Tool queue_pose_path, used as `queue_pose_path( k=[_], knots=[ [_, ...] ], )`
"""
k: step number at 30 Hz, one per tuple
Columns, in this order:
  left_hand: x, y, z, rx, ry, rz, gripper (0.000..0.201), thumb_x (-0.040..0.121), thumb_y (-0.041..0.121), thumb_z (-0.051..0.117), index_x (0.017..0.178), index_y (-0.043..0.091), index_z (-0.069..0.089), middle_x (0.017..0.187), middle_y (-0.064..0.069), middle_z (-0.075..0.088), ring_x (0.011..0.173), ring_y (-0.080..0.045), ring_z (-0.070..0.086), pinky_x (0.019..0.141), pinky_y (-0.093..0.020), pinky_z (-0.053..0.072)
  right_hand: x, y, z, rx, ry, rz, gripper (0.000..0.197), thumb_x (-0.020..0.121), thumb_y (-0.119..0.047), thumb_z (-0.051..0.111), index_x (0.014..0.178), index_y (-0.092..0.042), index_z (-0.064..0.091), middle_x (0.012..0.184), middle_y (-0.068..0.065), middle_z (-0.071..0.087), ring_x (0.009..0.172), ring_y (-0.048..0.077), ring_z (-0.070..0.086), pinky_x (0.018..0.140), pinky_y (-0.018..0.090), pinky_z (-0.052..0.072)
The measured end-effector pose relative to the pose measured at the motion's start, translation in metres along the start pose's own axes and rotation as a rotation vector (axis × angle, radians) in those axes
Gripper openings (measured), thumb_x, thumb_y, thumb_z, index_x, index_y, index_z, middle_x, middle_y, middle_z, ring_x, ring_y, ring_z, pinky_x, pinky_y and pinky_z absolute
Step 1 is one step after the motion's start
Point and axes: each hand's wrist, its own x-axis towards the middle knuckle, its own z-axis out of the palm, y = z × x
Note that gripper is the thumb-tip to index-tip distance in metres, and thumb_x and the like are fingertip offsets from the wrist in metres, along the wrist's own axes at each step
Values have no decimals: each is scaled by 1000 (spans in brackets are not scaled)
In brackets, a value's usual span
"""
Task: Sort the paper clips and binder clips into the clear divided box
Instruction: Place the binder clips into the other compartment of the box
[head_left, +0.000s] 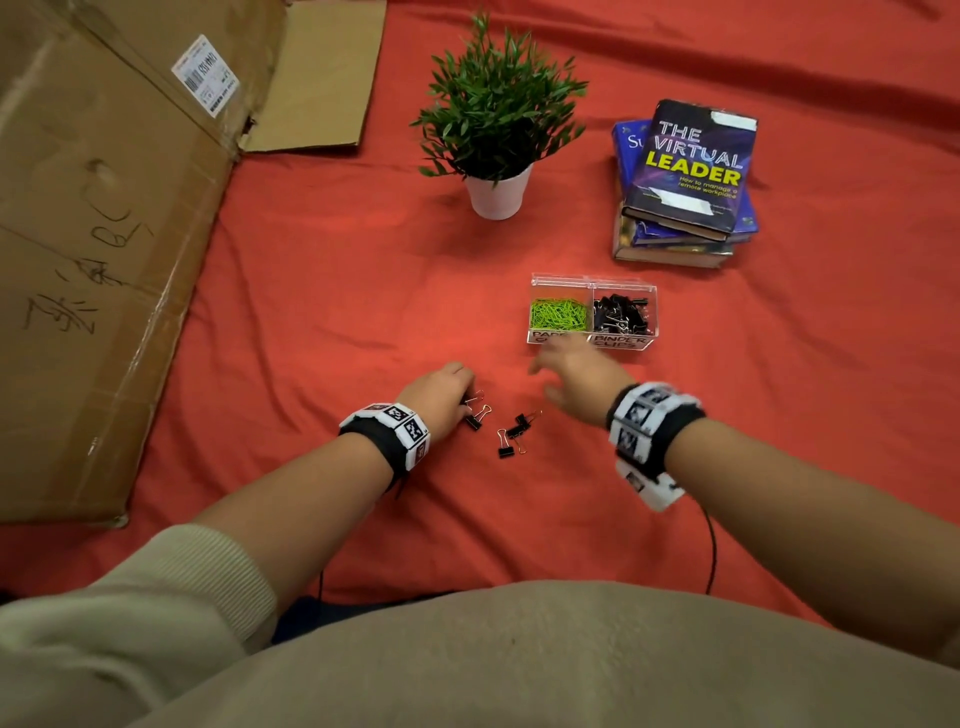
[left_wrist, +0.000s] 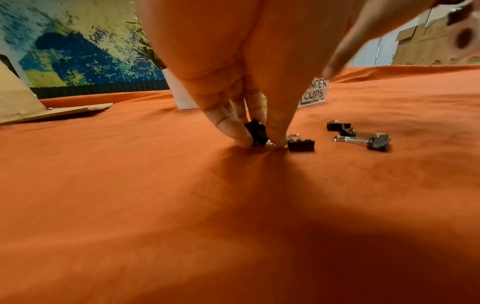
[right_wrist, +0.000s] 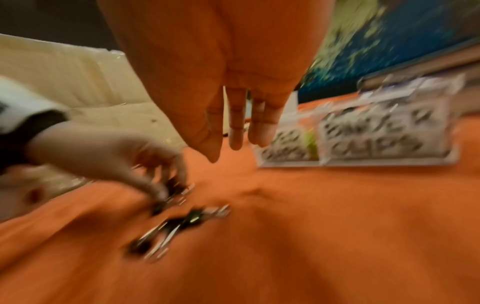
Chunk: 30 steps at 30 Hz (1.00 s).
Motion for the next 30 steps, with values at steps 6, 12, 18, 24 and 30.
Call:
queue_pose_path(
  k=[6,12,18,24,30],
  knots=[
    [-2,3,7,-49,-15,-21,29,83,21,66,110,15,57,114,-4,53,103,-29,59,87,-41,49,-13,-21,54,-17,-231,-40,34,88,-12,51,120,-16,60,122,3,52,112,25,43,93,41,45],
    [-2,10,12,-28,-29,-42,31,87,27,64,110,7,56,112,-10,48,97,-33,59,84,-42,48,-26,-4,54,67,-138,82,20,84,-14,56,100,-4,64,106,14,54,102,32,53,89,38,44],
    [-6,13,16,20,-7,-18,30,91,28,58,111,6,53,114,-12,48,99,-35,58,84,-43,47,-29,28,6,248,230,279,9,82,-13,62,89,-9,66,96,6,56,88,20,55,83,29,44],
    [-7,11,11,32,-32,6,22,94,23,50,110,11,57,114,-9,52,104,-33,58,85,-42,49,1,66,-46,260,473,400,9,79,-4,61,86,-3,66,96,15,59,86,29,58,80,30,44],
    [-13,8,12,73,-65,56,26,91,13,43,112,11,58,112,-10,48,93,-36,60,79,-47,51,5,64,-39,214,407,357,12,80,-3,59,90,-1,66,104,16,56,96,29,56,84,26,40]
  ],
)
